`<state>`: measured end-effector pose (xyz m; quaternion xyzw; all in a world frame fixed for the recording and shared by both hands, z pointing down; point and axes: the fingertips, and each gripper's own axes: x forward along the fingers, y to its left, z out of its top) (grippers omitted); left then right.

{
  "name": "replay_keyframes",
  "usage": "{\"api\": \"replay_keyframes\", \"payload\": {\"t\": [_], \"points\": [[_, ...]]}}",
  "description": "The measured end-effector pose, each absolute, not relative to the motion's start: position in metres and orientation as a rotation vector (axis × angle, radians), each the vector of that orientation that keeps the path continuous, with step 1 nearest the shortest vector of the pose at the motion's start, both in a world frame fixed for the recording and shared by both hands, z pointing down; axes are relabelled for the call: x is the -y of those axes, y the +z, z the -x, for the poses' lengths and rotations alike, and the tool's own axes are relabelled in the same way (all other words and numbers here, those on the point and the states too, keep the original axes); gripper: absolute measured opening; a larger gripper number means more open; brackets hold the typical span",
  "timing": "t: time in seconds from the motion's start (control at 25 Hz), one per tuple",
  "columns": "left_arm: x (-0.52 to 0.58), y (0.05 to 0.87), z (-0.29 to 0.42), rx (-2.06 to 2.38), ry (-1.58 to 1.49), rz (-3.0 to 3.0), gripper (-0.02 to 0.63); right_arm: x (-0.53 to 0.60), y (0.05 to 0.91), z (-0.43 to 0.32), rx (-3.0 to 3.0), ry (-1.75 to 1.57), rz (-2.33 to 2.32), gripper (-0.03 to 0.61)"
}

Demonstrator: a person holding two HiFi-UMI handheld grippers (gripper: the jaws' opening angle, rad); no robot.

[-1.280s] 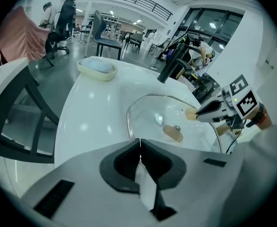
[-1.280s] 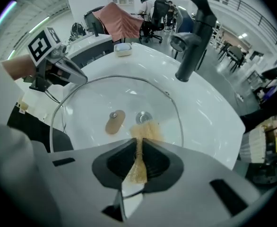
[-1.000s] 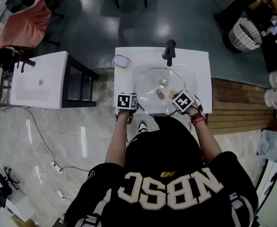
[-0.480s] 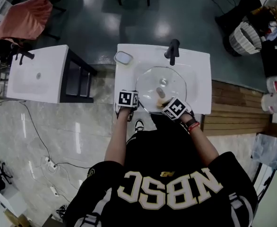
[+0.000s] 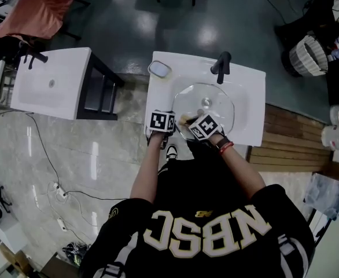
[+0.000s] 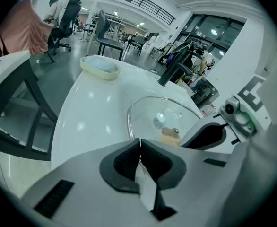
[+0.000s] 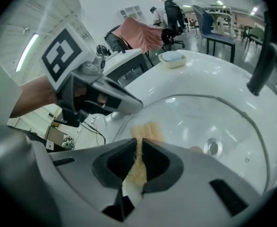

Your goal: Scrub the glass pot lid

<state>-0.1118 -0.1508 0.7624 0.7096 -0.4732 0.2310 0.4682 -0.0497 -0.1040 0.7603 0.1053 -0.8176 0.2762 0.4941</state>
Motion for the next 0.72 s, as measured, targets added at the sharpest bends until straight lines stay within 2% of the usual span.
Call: {"api": "replay_keyframes", "payload": {"t": [0.36, 0.72], "points": [[0.148, 0.766, 0.113, 1.178, 0.675, -1.713, 0.017, 0.194, 0.789, 0.080, 2.009, 0.632, -0.464, 0.041], [0.146, 0.769, 0.125, 1.239, 0.813, -1.692, 0.017, 0.237, 0.798, 0.045, 1.948, 0.596, -0.541, 0.041]]}}
